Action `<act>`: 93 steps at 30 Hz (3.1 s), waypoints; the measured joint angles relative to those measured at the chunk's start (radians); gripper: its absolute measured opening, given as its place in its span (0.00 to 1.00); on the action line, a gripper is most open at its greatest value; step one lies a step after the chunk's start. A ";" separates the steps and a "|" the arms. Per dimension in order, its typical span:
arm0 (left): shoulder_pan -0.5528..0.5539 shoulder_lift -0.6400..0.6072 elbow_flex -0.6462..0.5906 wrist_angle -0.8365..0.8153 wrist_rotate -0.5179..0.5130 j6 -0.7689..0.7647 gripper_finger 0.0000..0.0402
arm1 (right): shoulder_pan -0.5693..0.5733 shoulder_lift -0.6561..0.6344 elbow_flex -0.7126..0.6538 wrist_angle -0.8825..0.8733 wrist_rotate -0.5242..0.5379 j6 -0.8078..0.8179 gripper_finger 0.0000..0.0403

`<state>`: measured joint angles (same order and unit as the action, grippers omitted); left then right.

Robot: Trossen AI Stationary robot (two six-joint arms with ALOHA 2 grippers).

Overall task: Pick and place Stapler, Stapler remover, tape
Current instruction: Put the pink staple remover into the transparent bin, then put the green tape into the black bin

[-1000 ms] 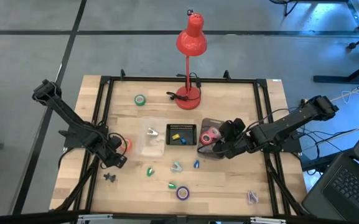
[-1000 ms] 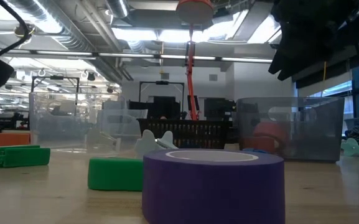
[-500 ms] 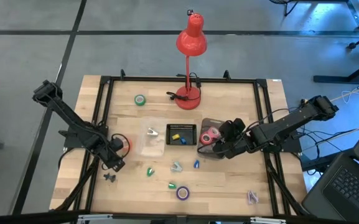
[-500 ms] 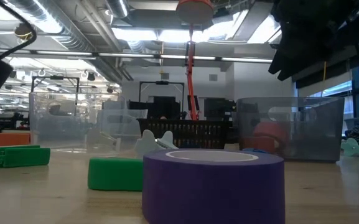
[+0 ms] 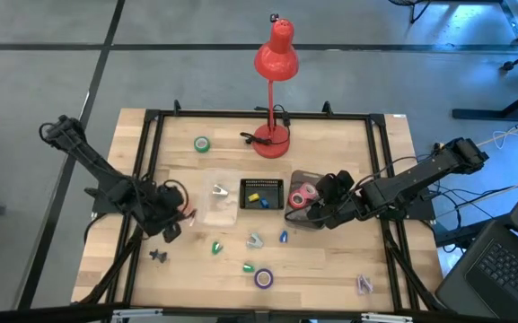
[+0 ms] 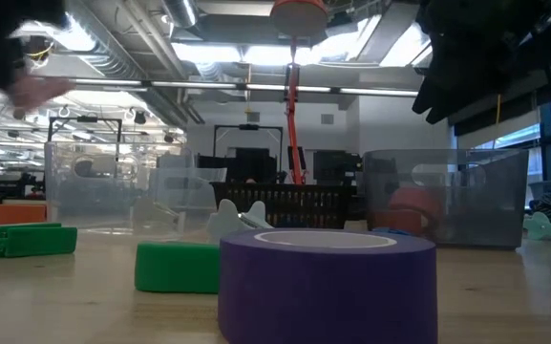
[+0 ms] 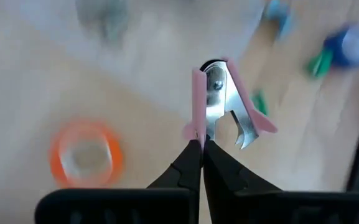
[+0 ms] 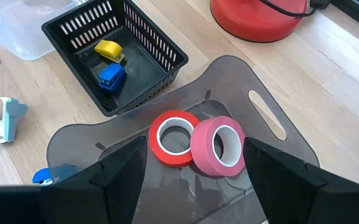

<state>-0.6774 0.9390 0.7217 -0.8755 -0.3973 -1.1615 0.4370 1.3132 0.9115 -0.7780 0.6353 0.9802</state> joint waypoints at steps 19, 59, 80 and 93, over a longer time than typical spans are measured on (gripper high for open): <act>0.680 0.193 0.004 0.342 0.425 0.797 0.01 | -0.025 0.000 0.000 0.016 0.062 -0.102 0.67; 0.727 0.482 0.311 -0.133 0.497 0.851 0.31 | -0.067 0.000 0.000 0.041 0.063 -0.177 0.67; -0.021 0.149 0.312 -0.249 0.169 -0.029 0.31 | -0.059 0.000 0.000 0.071 0.023 -0.174 0.67; -0.135 0.354 0.312 -0.250 0.088 -0.030 0.31 | -0.086 0.000 0.000 0.025 -0.010 -0.110 0.67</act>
<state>-0.8124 1.2929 1.0332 -1.1259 -0.3091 -1.1915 0.3512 1.3136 0.9117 -0.7528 0.6258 0.8700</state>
